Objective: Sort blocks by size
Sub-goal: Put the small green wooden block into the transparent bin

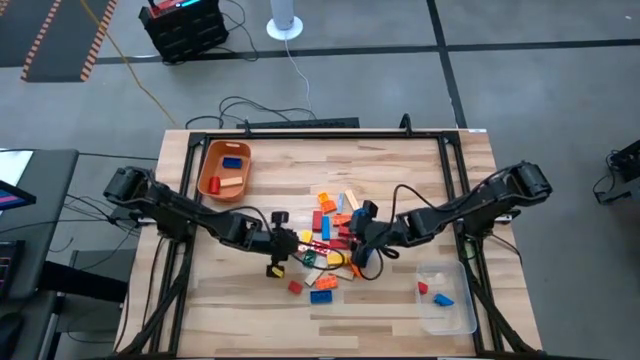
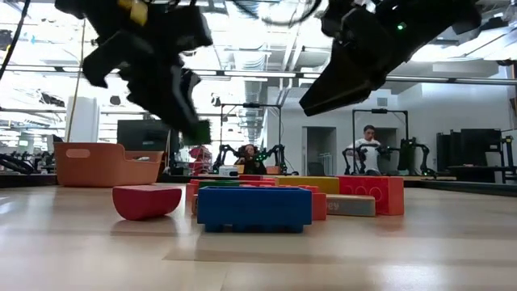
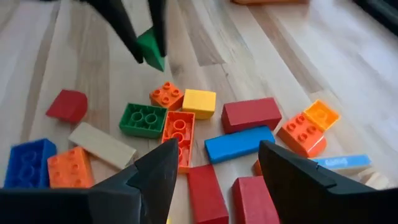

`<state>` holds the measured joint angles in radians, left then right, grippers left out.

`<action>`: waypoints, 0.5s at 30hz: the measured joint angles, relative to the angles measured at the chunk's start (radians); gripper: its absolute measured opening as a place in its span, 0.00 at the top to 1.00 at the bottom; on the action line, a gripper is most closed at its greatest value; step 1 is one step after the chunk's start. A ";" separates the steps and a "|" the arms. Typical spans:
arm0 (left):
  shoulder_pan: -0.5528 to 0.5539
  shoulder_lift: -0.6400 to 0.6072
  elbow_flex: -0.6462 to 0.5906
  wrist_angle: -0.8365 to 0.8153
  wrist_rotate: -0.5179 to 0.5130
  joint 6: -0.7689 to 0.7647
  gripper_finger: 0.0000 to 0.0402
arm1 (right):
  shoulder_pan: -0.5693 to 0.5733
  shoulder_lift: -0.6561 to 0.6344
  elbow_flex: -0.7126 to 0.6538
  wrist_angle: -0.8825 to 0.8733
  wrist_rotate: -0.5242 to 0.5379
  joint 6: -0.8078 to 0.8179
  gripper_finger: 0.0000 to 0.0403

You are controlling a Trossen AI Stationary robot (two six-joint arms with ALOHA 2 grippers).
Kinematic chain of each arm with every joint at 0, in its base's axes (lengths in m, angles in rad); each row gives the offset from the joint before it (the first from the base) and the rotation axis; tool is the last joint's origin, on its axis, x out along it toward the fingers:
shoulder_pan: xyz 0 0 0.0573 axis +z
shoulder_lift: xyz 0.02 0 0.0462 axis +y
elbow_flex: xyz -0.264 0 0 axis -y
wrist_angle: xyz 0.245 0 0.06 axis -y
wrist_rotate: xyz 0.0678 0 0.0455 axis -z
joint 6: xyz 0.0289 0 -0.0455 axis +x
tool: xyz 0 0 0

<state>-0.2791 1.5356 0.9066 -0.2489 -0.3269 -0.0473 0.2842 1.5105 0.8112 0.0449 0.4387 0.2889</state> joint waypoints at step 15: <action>0.144 0.004 -0.020 0.517 0.302 0.135 0.78 | 0.250 -0.068 0.001 -0.078 0.329 -0.185 0.37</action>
<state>-0.1356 1.5398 0.8864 0.2679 -0.0248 0.0877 0.5344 1.4423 0.8120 -0.0333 0.7679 0.1044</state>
